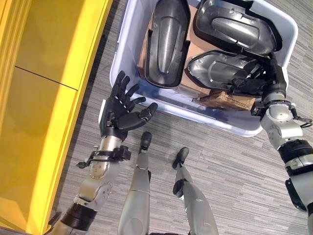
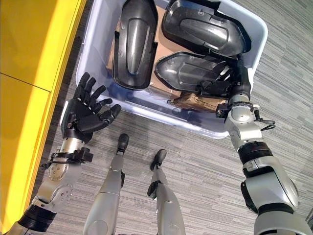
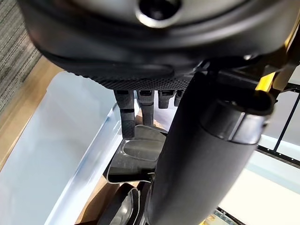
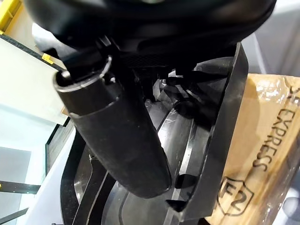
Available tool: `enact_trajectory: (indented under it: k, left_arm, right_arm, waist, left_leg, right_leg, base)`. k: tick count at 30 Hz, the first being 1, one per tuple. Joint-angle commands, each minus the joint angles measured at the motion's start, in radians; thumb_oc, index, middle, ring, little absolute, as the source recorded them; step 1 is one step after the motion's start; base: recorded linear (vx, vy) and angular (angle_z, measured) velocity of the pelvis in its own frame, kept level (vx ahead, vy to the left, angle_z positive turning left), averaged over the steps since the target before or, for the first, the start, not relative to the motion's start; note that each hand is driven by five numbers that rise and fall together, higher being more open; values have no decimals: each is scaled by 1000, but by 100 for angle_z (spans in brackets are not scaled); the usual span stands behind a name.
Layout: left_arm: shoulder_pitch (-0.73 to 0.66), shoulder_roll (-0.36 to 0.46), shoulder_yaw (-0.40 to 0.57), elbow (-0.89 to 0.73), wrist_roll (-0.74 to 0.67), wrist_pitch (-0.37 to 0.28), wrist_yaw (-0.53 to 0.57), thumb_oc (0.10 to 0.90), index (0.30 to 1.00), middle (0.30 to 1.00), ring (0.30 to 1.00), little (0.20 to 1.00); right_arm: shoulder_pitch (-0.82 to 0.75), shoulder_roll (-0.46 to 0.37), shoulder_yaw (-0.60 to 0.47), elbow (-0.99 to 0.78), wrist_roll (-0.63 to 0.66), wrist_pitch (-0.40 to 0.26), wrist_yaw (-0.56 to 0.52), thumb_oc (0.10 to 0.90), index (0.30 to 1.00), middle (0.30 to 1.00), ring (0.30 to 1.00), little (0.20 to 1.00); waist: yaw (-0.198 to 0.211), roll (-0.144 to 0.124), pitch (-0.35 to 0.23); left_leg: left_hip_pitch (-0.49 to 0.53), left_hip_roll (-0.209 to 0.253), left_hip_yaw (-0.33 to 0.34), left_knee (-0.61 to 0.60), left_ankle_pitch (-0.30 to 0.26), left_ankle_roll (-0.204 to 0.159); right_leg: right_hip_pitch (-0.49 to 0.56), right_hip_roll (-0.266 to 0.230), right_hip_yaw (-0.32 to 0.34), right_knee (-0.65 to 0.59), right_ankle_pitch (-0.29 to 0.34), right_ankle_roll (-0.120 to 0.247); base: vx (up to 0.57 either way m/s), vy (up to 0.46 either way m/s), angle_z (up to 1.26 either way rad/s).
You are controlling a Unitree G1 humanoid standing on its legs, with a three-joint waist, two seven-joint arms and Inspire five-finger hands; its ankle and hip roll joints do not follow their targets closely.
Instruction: Move parts from the plastic box to the shelf.
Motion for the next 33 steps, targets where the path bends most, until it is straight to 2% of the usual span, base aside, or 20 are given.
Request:
enact_trajectory:
  k: [1, 14, 22, 27, 33]
  left_arm:
    - [15, 7, 20, -60, -33, -61, -27, 900, 1000, 1000, 1000, 1000]
    - [8, 1, 25, -48, -31, -53, -13, 900, 1000, 1000, 1000, 1000]
    - [12, 2, 28, -51, -24, -33, 6, 900, 1000, 1000, 1000, 1000]
    - [12, 6, 22, -57, -20, -23, 10, 900, 1000, 1000, 1000, 1000]
    - [19, 19, 18, -74, -5, -16, 21, 900, 1000, 1000, 1000, 1000]
  right_arm:
    - [-78, -48, -14, -43, -22, -60, -36, 900, 1000, 1000, 1000, 1000]
    - [15, 59, -28, -155, 99, -78, -2, 900, 1000, 1000, 1000, 1000]
    - [170, 85, -25, -352, 189, -75, 35, 900, 1000, 1000, 1000, 1000]
    - [253, 57, -15, -457, 228, -65, 64, 900, 1000, 1000, 1000, 1000]
    - [393, -17, 10, -656, 273, -60, 129, 900, 1000, 1000, 1000, 1000]
  waist:
    - [0, -18, 0]
    - [-3, -23, 0]
    - [-9, -37, 0]
    - [-12, -44, 0]
    - [-15, -50, 0]
  left_leg:
    - [1, 49, 63, 85, -124, 0]
    - [-2, 51, 64, 83, -124, 1]
    - [-7, 52, 62, 86, -124, 1]
    - [-7, 51, 62, 89, -124, 0]
    - [-12, 47, 58, 97, -126, 1]
  right_leg:
    - [170, -72, 92, 40, -110, 75]
    - [167, -69, 93, 41, -110, 73]
    - [167, -66, 91, 41, -111, 75]
    - [169, -66, 88, 41, -110, 77]
    - [172, -65, 81, 42, -114, 79]
  base:
    - [0, 0, 0]
    - [0, 0, 0]
    - [0, 0, 0]
    - [0, 0, 0]
    - [0, 0, 0]
